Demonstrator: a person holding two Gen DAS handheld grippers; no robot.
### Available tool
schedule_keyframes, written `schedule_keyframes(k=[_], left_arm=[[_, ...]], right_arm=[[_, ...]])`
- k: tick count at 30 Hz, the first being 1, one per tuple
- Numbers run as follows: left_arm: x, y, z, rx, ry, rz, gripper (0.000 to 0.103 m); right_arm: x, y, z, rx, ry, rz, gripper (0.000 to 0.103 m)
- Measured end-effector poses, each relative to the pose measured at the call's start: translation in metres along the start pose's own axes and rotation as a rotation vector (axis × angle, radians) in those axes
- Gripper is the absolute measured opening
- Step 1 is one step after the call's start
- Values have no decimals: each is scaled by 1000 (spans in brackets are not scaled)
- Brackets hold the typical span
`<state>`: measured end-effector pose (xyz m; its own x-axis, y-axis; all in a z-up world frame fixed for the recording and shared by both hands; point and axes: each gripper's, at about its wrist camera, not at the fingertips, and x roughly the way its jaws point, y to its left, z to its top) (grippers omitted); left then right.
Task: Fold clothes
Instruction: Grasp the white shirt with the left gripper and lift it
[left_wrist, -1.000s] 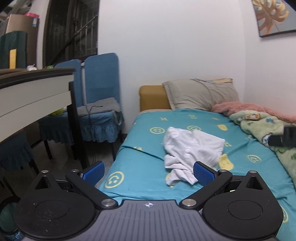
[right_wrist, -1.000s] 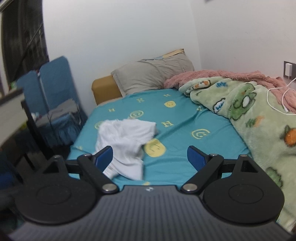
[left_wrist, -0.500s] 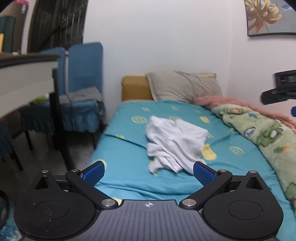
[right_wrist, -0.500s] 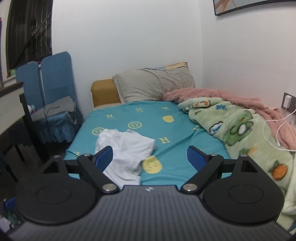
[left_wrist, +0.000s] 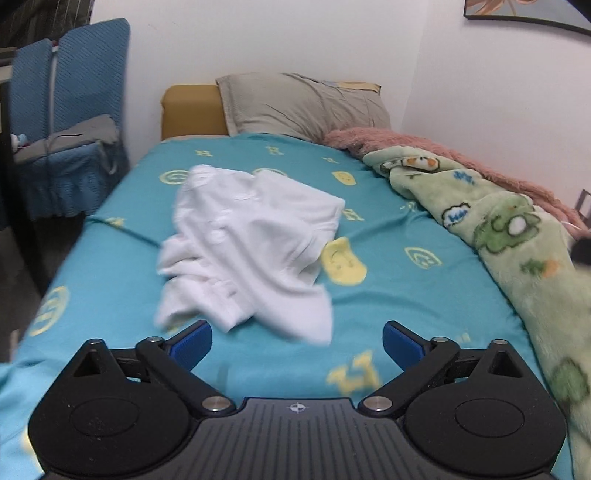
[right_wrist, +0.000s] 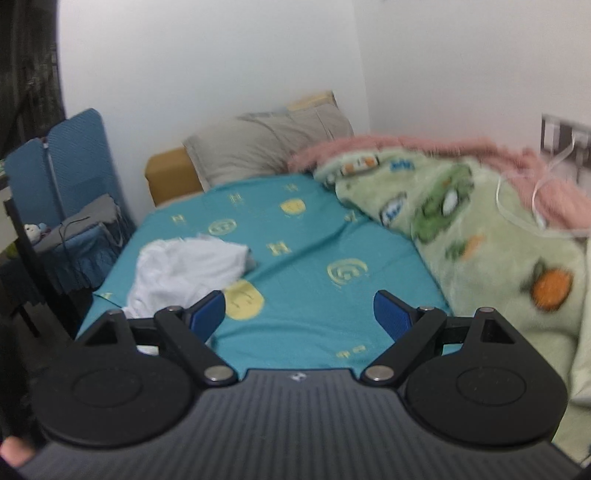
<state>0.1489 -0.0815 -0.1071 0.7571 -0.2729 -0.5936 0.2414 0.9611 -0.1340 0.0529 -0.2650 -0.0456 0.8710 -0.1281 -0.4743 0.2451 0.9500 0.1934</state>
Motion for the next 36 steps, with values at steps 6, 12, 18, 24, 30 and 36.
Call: schedule_keyframes(k=[6,12,18,24,30,36], left_arm=[[80,-19,9,48,40,77,67],[87,-10,8,129,29,154,15],[-3,11,21,75,-91,94,9],[-108,39,29,23,-213,38,8],[-206,68,13,-47,-322,-47,8],[-233,90,-11,-95,-335,-122,8]], right_arm=[[39,-22,-5,30,17,-10,89],[73,-28,-16,27,52,-33,89],[68,-12,-21,-43,-37,-19,89],[45,16,-28,-177,-151,5,89],[2,41,-31,-244,-184,69,89],[-44,77,-48,-271,-113,258,89]])
